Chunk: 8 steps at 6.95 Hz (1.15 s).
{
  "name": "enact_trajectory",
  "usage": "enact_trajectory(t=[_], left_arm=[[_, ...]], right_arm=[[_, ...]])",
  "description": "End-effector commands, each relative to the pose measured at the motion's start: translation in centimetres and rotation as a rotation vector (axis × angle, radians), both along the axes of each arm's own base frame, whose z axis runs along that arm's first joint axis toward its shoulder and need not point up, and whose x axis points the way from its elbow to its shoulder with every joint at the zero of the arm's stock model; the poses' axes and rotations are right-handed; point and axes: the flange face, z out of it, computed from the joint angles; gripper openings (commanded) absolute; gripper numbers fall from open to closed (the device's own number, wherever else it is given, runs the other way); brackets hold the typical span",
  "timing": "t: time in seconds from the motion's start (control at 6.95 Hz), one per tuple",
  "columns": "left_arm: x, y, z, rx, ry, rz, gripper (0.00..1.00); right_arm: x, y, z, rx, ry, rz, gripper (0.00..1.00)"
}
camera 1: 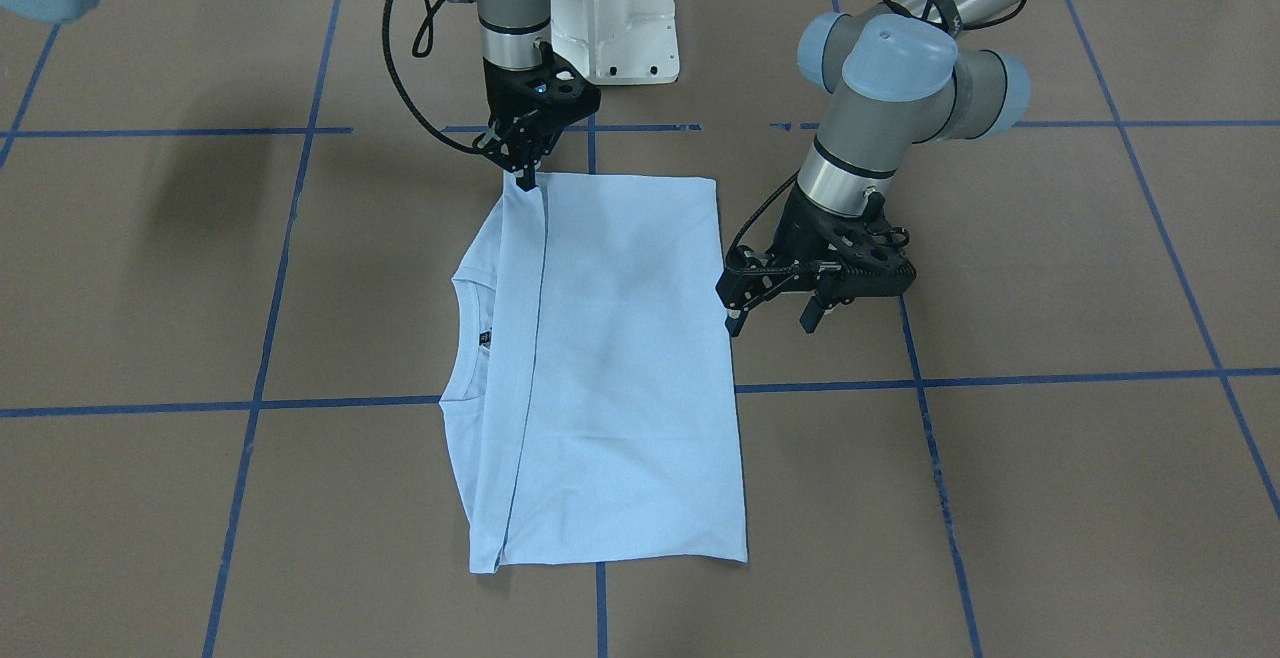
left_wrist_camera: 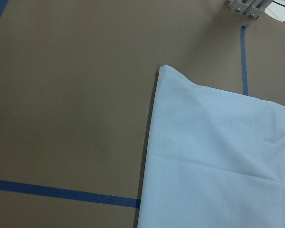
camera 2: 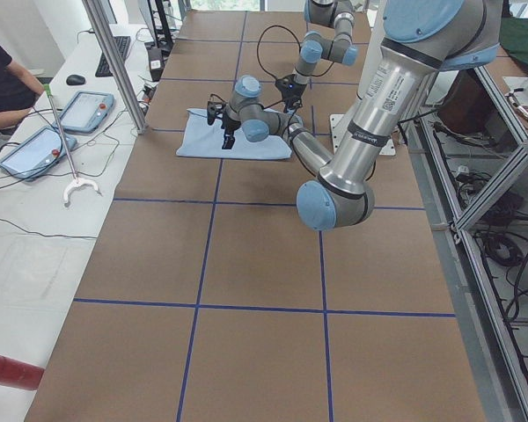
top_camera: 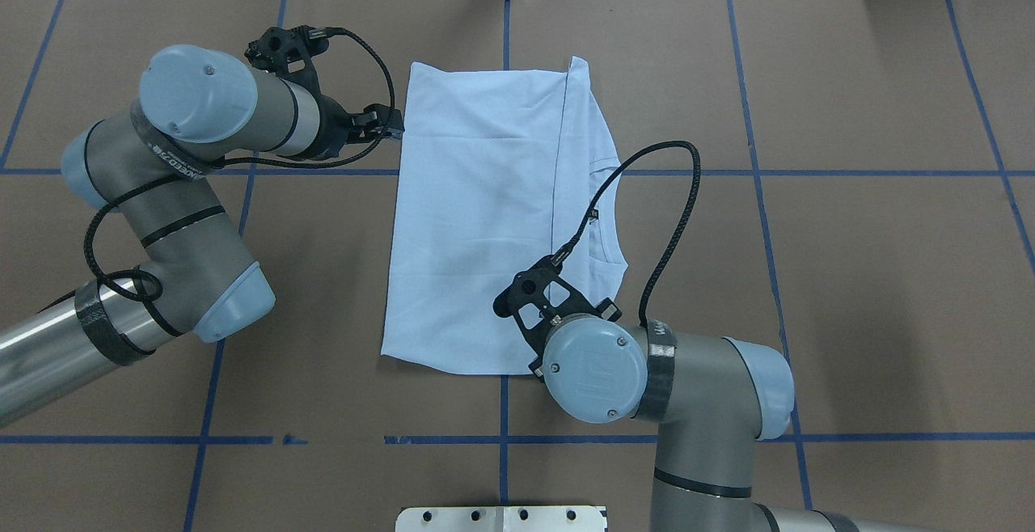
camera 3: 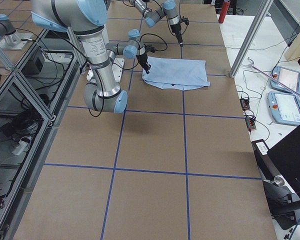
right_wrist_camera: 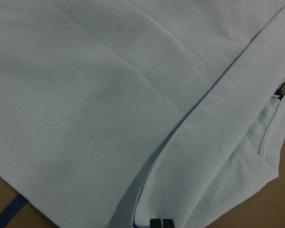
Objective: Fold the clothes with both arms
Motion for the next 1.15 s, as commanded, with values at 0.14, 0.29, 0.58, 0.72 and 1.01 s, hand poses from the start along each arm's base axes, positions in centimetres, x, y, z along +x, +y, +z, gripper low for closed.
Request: enact_trajectory(t=[0.14,0.29,0.58,0.72,1.01], left_arm=[[0.4,0.2,0.1,-0.001,-0.003,0.007,1.00],[0.5,0.3,0.2,0.000,-0.004,0.009,1.00],[0.6,0.1,0.5,-0.003,-0.010,0.008,1.00],[0.6,0.1,0.2,-0.001,-0.006,0.008,1.00],[1.0,-0.2,0.9,0.009,0.004,0.008,1.00]], right_arm=[[2.6,0.9,2.7,-0.271,-0.069,0.175,0.00],[3.0,0.8,4.1,-0.359,-0.069,0.225,0.00],[4.2,-0.6,4.8,-0.417,-0.069,0.245,0.00],[4.9,-1.8,5.0,-0.413,-0.066,0.249,0.12],[6.0,-3.6,4.6,-0.375,-0.068,0.222,1.00]])
